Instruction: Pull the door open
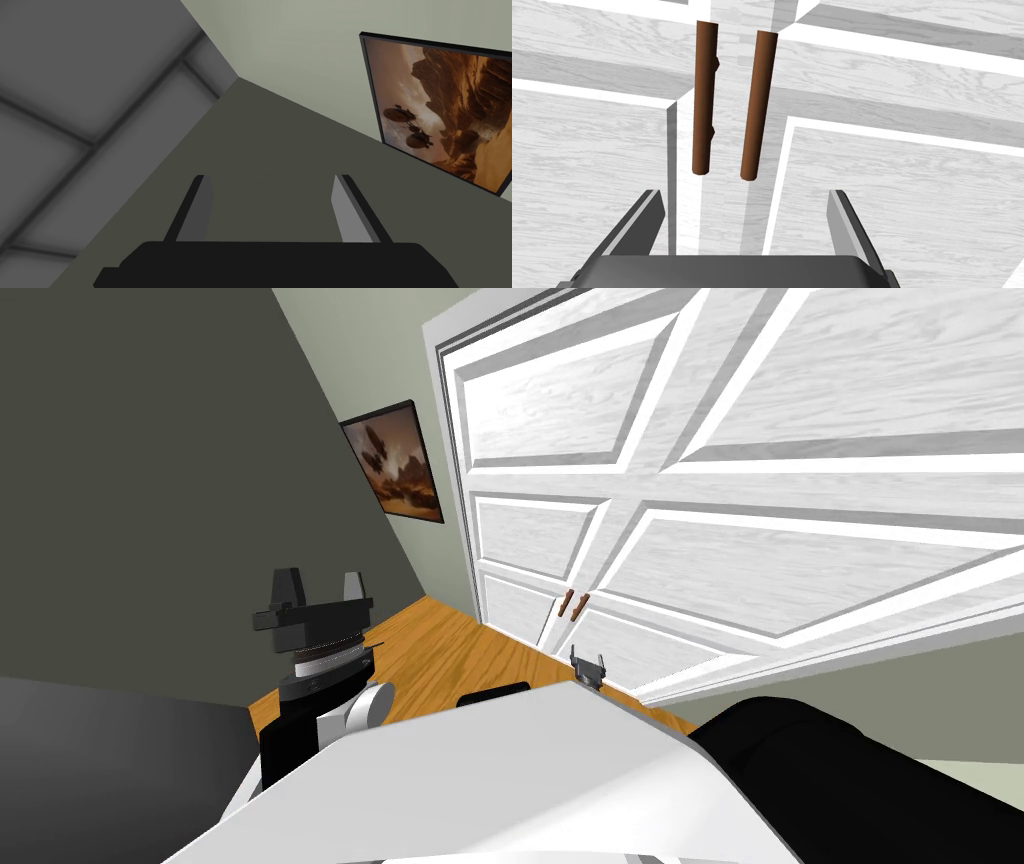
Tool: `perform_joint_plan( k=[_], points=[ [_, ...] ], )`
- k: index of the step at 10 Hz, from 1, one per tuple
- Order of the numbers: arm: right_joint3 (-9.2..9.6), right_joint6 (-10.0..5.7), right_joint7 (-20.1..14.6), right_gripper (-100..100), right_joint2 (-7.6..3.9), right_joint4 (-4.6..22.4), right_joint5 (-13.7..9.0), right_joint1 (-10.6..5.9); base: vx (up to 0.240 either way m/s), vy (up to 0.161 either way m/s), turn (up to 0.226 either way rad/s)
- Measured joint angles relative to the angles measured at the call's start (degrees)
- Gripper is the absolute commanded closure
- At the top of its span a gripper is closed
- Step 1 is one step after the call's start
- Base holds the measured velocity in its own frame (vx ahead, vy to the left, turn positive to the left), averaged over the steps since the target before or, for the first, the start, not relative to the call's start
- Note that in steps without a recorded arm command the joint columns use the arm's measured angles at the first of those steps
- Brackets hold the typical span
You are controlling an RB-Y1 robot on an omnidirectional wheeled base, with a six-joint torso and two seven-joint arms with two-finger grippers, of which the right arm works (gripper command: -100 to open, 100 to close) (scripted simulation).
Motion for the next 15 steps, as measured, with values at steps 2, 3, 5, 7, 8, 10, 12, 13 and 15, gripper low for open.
perform_joint_plan(
  k=[2,3,5,7,8,10,12,13,15],
  points=[
    [0.21,-0.81,-2.16,-100,-0.27,1.85,-1.70,-0.07,0.103,-0.100,0.148],
    [0.32,-1.16,-3.23,-100,-0.33,2.47,-2.66,0.07,0.151,-0.106,0.154],
    [0.55,-1.98,-5.23,-100,-0.45,4.36,-4.36,-0.27,0.120,-0.100,0.129],
    [0.74,-2.85,-7.24,-100,-0.77,5.83,-5.72,-0.32,0.145,-0.127,0.118],
    [0.79,-3.21,-8.03,-100,-0.88,6.53,-6.30,-0.59,0.059,-0.059,0.030],
    [0.66,-3.17,-8.19,-100,-1.03,6.64,-6.49,0.15,-0.148,0.028,-0.134],
    [0.34,-3.70,-9.30,-100,-1.60,9.48,-6.68,0.50,-0.170,0.043,-0.152],
    [0.00,-3.56,-9.62,-100,-2.09,9.71,-6.95,1.56,-0.187,0.047,-0.208],
    [-0.80,-3.34,-10.61,-100,-3.30,11.58,-7.48,2.87,-0.133,0.039,-0.163]
  ],
)
